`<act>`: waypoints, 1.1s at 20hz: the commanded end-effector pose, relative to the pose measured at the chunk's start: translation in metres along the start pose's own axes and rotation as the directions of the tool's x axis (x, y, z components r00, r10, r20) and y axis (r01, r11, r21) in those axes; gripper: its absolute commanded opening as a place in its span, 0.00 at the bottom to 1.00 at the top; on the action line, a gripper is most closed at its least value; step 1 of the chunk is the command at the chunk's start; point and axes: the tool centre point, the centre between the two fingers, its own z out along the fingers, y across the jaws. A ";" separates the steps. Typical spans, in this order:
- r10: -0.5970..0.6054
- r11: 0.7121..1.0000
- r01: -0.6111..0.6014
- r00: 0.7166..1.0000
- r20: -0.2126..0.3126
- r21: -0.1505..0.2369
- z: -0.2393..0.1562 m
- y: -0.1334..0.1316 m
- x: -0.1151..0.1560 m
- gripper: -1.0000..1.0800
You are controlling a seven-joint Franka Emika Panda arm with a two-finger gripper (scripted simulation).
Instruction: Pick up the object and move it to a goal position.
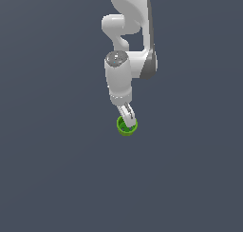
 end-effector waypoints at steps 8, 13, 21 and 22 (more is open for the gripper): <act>0.001 1.000 -0.001 1.000 -0.003 0.002 -0.092 -0.011 0.035 0.00; 0.001 1.000 -0.001 1.000 -0.003 0.002 -0.142 -0.018 0.054 0.00; -0.001 1.000 0.001 1.000 -0.002 0.002 -0.213 -0.030 0.082 0.00; -0.001 1.000 0.001 1.000 -0.002 0.002 -0.220 -0.031 0.084 0.00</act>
